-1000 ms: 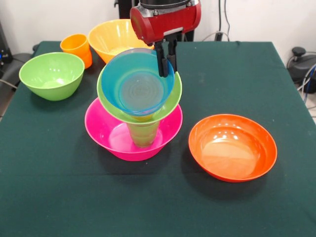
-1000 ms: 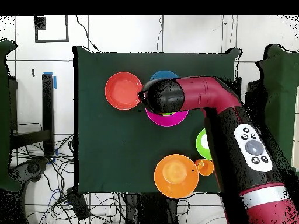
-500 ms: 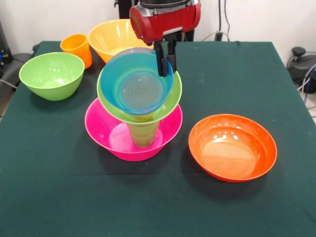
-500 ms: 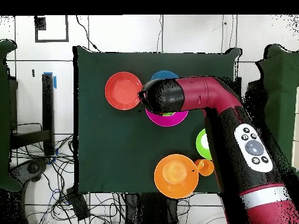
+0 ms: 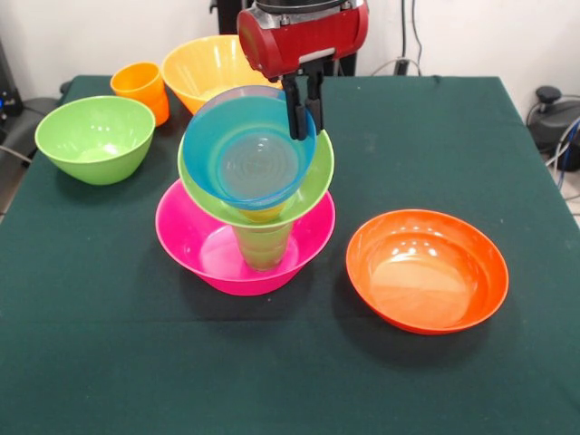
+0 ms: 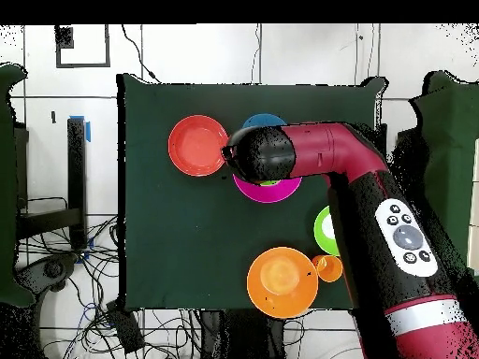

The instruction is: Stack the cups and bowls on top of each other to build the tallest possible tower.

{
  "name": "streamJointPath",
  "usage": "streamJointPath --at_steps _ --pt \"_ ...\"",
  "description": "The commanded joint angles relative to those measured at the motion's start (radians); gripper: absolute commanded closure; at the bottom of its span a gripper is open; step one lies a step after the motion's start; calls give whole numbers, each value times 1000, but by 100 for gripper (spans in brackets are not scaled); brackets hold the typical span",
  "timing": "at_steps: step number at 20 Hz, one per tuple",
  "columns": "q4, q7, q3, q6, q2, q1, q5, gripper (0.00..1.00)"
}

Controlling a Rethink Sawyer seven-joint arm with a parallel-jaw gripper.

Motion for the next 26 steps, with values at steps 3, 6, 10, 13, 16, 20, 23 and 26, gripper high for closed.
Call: streamJointPath --at_steps 3,6,10,13,16,20,23,26 --pt "36 -96 -2 49 10 -6 -46 100" --pt "40 -91 -2 39 10 -6 -48 100" --pt "49 -91 -4 36 2 -9 -50 100" --pt "58 -89 -5 33 -3 -13 -51 100" --pt "67 -85 -6 29 -8 -15 -51 100" --pt "74 -83 -5 25 -12 -18 -52 100" --pt "80 -82 -3 19 -14 -21 -53 100" --pt "88 -75 -5 9 -17 -21 -57 100"
